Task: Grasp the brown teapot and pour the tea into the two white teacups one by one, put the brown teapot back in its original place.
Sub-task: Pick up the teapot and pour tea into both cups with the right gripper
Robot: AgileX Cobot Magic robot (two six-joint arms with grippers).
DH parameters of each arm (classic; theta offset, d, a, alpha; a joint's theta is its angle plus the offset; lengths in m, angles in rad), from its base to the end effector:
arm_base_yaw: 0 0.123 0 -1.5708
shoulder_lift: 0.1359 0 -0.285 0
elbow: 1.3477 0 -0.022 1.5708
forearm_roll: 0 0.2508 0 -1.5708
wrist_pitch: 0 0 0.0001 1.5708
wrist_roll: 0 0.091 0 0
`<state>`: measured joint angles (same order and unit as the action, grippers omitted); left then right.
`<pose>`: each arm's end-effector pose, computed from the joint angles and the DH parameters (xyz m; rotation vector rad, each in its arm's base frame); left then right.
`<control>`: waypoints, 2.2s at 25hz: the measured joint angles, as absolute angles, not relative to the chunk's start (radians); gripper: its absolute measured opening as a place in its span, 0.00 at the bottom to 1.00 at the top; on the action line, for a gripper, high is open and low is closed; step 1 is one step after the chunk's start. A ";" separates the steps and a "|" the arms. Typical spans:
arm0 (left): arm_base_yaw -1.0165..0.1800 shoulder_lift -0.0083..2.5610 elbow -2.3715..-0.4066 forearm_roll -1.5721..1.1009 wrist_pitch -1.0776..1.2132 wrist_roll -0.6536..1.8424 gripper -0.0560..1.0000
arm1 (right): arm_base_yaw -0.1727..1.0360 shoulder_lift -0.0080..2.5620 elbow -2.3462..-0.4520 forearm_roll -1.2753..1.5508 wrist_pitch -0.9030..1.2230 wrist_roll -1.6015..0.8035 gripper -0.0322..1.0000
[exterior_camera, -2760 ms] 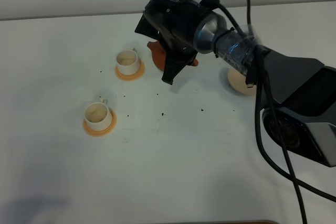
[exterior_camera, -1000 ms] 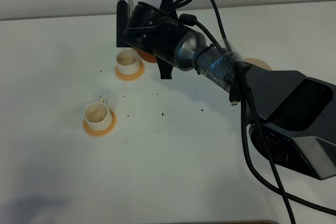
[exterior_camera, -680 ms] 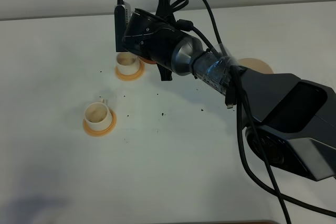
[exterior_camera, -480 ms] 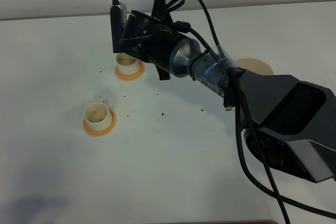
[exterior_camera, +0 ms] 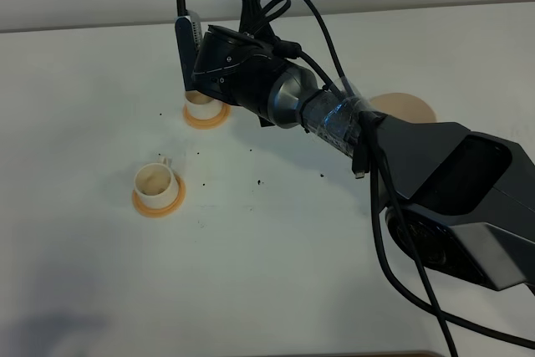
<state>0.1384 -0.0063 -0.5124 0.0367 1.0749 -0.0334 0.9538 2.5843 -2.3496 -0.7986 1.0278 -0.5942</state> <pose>-0.0082 0.0018 0.2796 -0.1775 2.0333 0.1096 0.3637 0.4161 0.1638 -1.9821 1.5136 -0.8949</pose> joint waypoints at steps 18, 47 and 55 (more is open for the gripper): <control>0.138 -0.006 -0.512 0.037 1.075 -0.033 0.41 | 0.980 2.584 -2.350 -0.880 1.008 -0.694 0.12; 0.138 -0.006 -0.512 0.037 1.075 -0.033 0.41 | 0.980 2.584 -2.350 -0.959 0.992 -0.779 0.12; 0.138 -0.006 -0.512 0.037 1.075 -0.033 0.41 | 0.976 2.584 -2.350 -0.982 0.982 -0.800 0.12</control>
<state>0.1384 -0.0063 -0.5124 0.0367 1.0749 -0.0334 0.9761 2.5843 -2.3496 -0.9817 0.9819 -0.8004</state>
